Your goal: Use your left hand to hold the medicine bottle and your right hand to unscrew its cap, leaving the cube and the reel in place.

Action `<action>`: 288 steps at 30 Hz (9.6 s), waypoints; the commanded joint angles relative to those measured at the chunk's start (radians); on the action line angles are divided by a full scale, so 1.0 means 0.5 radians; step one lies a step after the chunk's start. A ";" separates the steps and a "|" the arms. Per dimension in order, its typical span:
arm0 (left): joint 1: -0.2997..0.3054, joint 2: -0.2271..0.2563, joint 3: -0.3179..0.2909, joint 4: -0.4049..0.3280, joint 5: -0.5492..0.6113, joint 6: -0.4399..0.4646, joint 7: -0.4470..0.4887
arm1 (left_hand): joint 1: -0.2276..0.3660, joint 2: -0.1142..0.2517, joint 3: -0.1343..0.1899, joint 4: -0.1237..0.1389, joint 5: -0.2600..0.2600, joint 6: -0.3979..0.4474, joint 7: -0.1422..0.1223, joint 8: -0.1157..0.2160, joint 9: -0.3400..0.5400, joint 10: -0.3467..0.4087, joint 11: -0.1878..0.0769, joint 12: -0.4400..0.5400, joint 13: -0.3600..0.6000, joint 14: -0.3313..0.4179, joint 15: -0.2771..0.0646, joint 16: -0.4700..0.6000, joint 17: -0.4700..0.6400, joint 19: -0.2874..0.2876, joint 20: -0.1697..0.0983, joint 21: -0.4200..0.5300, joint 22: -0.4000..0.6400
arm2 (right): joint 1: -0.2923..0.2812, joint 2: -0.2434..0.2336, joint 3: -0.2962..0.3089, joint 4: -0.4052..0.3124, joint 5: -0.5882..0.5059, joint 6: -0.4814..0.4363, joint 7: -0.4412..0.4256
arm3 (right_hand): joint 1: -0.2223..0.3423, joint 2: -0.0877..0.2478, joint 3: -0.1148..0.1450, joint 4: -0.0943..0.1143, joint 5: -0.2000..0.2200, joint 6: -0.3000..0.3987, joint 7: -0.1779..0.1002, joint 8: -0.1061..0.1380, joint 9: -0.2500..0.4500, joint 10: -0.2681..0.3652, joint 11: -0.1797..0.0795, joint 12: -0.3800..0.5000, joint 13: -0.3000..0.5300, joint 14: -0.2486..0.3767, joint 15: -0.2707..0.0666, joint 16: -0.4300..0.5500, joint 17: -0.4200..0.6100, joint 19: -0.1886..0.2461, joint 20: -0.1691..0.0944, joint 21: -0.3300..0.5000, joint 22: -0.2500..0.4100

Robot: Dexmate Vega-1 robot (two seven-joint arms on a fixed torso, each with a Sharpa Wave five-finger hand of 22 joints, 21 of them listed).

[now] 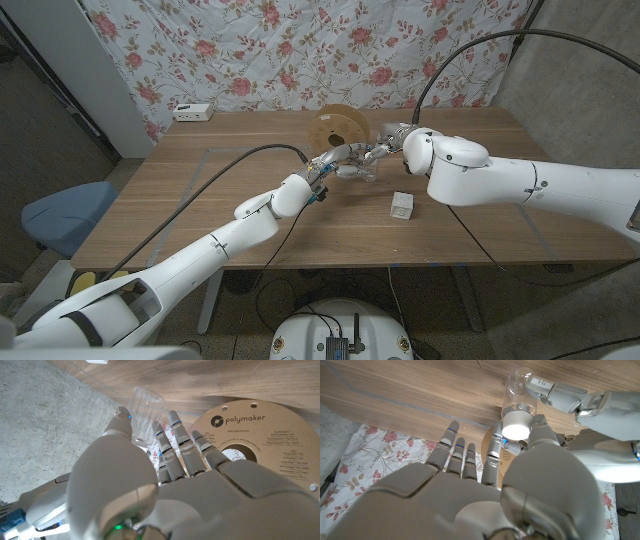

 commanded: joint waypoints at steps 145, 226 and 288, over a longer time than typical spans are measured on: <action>0.021 -0.006 0.004 0.005 0.028 -0.026 0.028 | -0.043 0.003 0.092 -0.010 0.006 0.029 -0.018 -0.004 0.011 0.024 -0.011 0.013 0.003 0.023 -0.209 -0.007 0.000 -0.008 -0.188 0.001 0.005 | -0.475 -0.104 0.740 -0.049 0.339 0.259 0.152 | 0.028 0.016 -0.055 0.140 -0.016 -0.642 0.159 -0.385 -0.112 -0.231 0.043 -0.020 0.020 -0.118 0.043 -0.040 0.019 -0.133 0.021 -0.018 0.005; -0.043 -0.041 0.016 0.122 -0.016 -0.084 0.000 | -0.084 -0.012 0.120 -0.003 0.006 0.035 -0.022 -0.005 0.010 0.022 -0.003 0.011 0.003 0.029 -0.205 -0.006 0.000 -0.010 -0.190 0.000 0.005 | -0.194 0.012 0.322 0.059 0.267 0.094 -0.105 | -0.015 0.004 0.017 -0.005 0.069 -0.106 0.121 -0.088 0.026 -0.005 0.120 0.010 0.015 0.031 0.089 -0.014 0.005 0.008 0.073 -0.005 0.001; -0.022 -0.027 0.004 0.096 -0.016 -0.072 0.013 | -0.106 -0.015 0.150 -0.003 0.004 0.033 -0.021 -0.005 0.011 0.025 -0.004 0.012 0.004 0.034 -0.202 -0.006 0.000 -0.010 -0.190 0.001 0.005 | -0.523 -0.020 0.727 0.060 0.342 0.400 -0.051 | 0.428 0.129 0.281 -0.057 0.095 -0.092 -0.028 -0.001 0.055 0.065 -0.047 -0.027 0.016 0.098 -0.029 -0.016 0.013 0.026 -0.017 -0.025 0.001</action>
